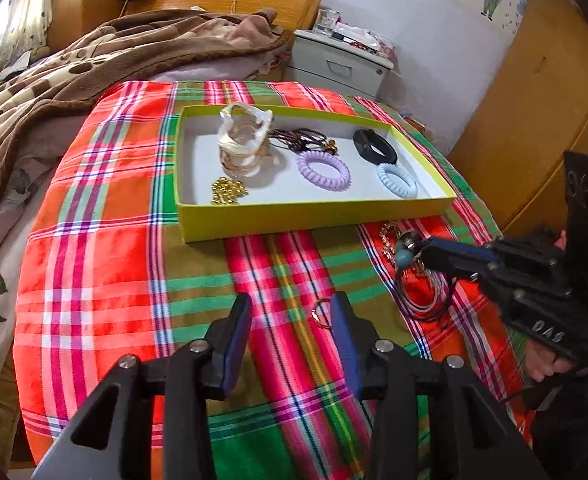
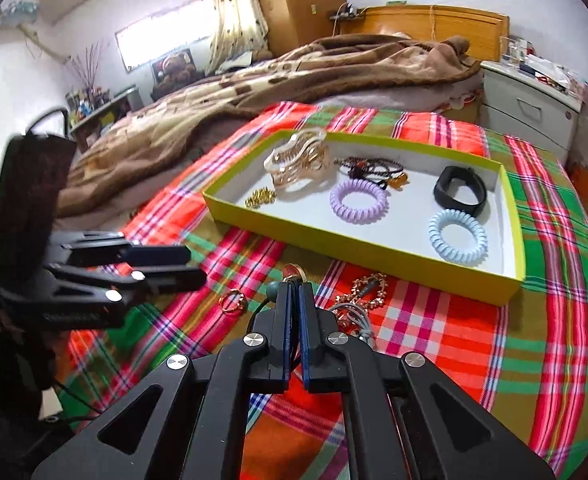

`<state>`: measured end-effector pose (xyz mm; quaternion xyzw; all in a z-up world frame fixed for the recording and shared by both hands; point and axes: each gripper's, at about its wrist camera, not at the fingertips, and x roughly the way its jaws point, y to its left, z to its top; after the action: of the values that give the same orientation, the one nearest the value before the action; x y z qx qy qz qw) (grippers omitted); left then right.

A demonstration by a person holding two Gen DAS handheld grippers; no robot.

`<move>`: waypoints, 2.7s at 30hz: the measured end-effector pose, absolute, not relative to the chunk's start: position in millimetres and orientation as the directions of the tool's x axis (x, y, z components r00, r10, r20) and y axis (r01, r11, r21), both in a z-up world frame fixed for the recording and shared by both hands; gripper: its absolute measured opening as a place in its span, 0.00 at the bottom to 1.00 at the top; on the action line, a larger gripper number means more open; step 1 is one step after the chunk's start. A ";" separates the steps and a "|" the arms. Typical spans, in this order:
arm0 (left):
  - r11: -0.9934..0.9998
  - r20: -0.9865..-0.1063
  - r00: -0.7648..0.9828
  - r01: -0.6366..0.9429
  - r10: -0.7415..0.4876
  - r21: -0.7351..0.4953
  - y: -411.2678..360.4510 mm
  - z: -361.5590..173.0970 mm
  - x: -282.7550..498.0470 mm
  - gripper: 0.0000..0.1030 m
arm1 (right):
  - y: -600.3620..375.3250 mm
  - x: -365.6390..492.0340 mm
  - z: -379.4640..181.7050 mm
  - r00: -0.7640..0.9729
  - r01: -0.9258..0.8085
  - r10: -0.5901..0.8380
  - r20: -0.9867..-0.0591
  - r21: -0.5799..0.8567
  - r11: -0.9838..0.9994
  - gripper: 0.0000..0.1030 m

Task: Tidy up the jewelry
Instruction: 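Close the left tool on the gold ring, then carry the black cord and gold ring into the box and open both tools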

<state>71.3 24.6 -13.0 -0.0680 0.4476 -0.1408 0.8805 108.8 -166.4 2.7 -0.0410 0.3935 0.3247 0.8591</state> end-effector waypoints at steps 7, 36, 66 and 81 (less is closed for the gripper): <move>0.945 -0.790 0.532 0.268 -0.306 -0.186 -0.4 -20.2 70.7 0.42 | -184.3 98.7 14.9 0.527 -0.558 0.534 -0.661 0.205 0.804 0.03; 0.958 -0.807 0.557 0.286 -0.197 -0.037 -24.1 -25.8 76.4 0.24 | -197.4 92.3 16.4 0.553 -0.542 0.545 -0.630 0.225 0.810 0.03; 0.966 -0.760 0.619 0.256 -0.198 -0.044 -11.0 12.3 90.1 0.22 | -200.9 113.9 34.1 0.596 -0.502 0.512 -0.618 0.211 0.839 0.03; 0.964 -0.739 0.639 0.259 -0.213 -0.054 -10.0 36.3 133.3 0.22 | -195.1 182.1 45.9 0.618 -0.452 0.467 -0.632 0.200 0.869 0.03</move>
<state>133.3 -10.0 36.3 0.0284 0.4044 -0.1307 0.9047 182.1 -195.1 45.9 0.0104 0.3543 0.2556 0.8994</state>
